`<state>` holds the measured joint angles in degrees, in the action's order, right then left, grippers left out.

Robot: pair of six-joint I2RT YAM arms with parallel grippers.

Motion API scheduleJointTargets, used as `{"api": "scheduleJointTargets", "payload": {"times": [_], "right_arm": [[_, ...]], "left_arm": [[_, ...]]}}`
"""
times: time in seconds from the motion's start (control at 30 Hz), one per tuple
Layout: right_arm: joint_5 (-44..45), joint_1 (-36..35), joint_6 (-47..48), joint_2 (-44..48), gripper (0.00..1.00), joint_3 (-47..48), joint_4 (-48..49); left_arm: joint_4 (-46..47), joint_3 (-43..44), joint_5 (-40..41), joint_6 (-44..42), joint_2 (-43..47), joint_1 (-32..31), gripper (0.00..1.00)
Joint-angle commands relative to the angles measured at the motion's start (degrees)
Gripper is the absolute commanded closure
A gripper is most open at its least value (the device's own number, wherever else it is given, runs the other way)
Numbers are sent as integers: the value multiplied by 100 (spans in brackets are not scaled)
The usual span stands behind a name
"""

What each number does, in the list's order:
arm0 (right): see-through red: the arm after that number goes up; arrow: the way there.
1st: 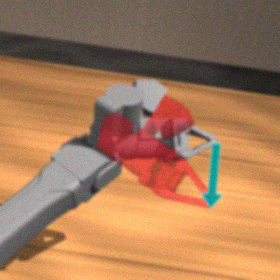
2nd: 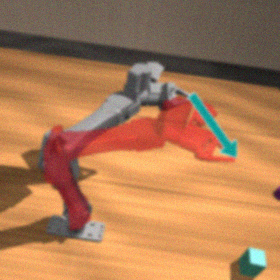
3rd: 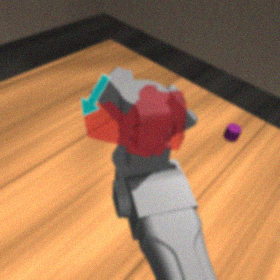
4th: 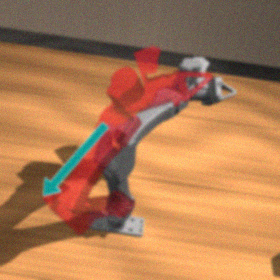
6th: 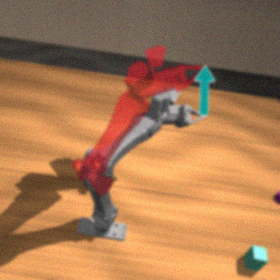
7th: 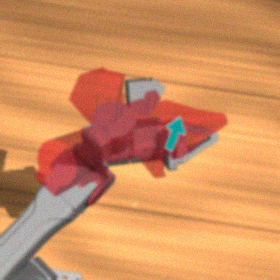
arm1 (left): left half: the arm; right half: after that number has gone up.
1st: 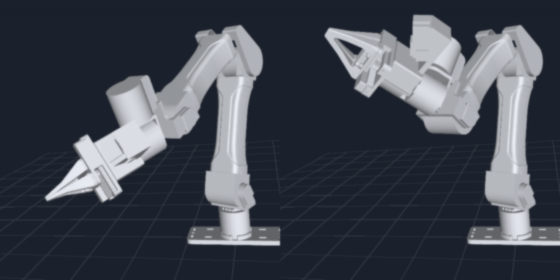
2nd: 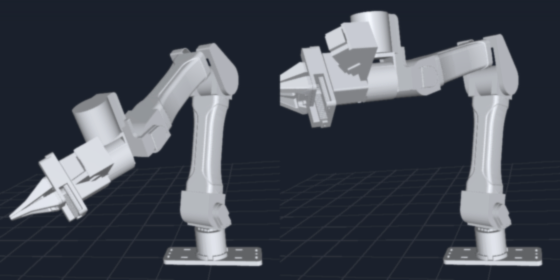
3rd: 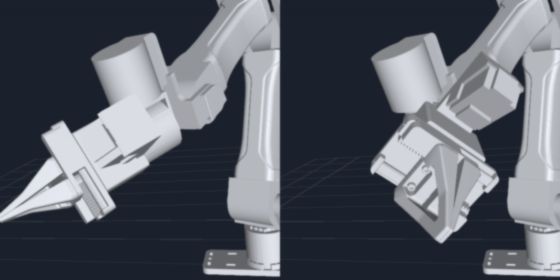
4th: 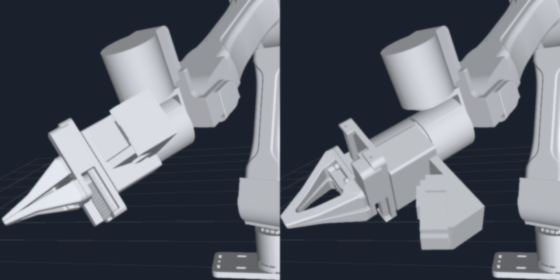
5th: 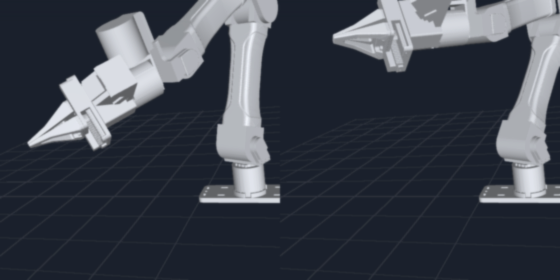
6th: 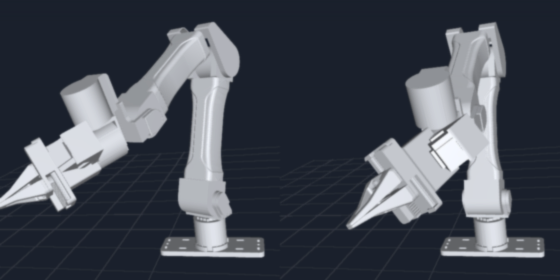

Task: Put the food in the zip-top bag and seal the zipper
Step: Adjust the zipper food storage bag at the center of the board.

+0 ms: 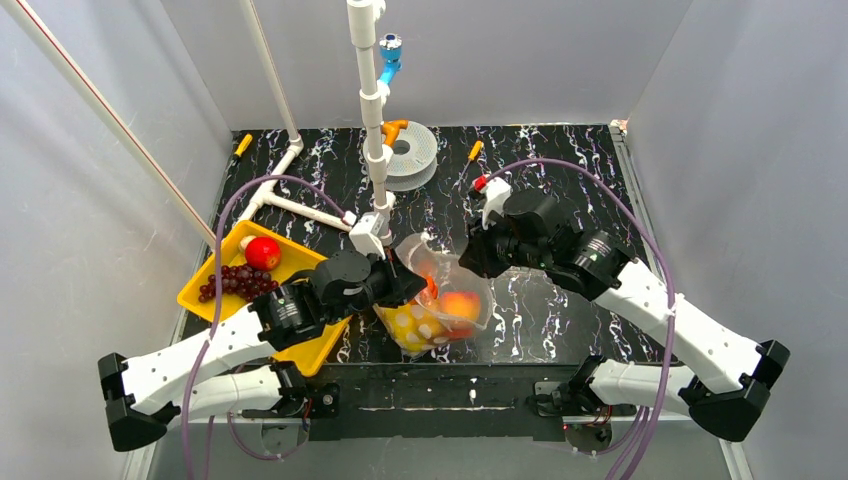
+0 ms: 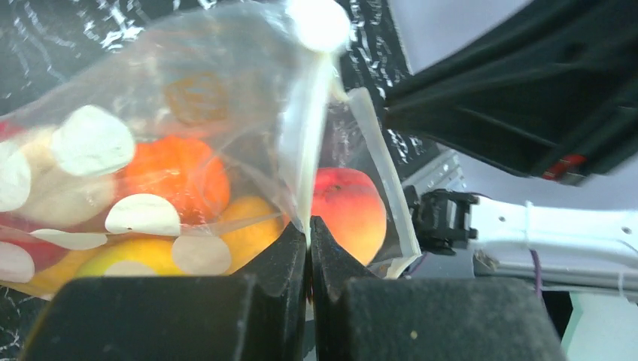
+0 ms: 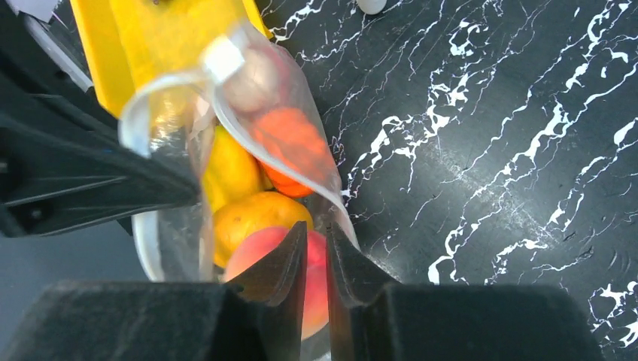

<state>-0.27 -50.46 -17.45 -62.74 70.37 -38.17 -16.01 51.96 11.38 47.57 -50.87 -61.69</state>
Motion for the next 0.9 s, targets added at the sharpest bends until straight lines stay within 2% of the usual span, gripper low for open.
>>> {"api": "scheduleJointTargets", "payload": {"times": [0.0,0.13,0.3,0.4,0.6,0.7,0.87], "right_arm": [[-37,-43,156,-302,78,24,122],[222,-51,196,-554,81,111,-207],[1005,-52,-26,-190,61,56,-327],[1375,-53,-627,67,57,-40,-633],[785,-61,-1866,691,53,-772,-867],[331,-105,-2210,840,53,-1146,-584],[167,-206,-2372,733,60,-1477,-183]], "left_arm": [[261,-563,835,573,120,-14,100],[198,-504,707,364,175,-9,100],[43,-468,765,255,376,-10,100],[-24,-437,765,220,435,-7,100],[-26,-452,737,166,465,-7,100],[5,-444,676,158,447,-9,100],[-47,-398,638,122,436,-9,100]]}}
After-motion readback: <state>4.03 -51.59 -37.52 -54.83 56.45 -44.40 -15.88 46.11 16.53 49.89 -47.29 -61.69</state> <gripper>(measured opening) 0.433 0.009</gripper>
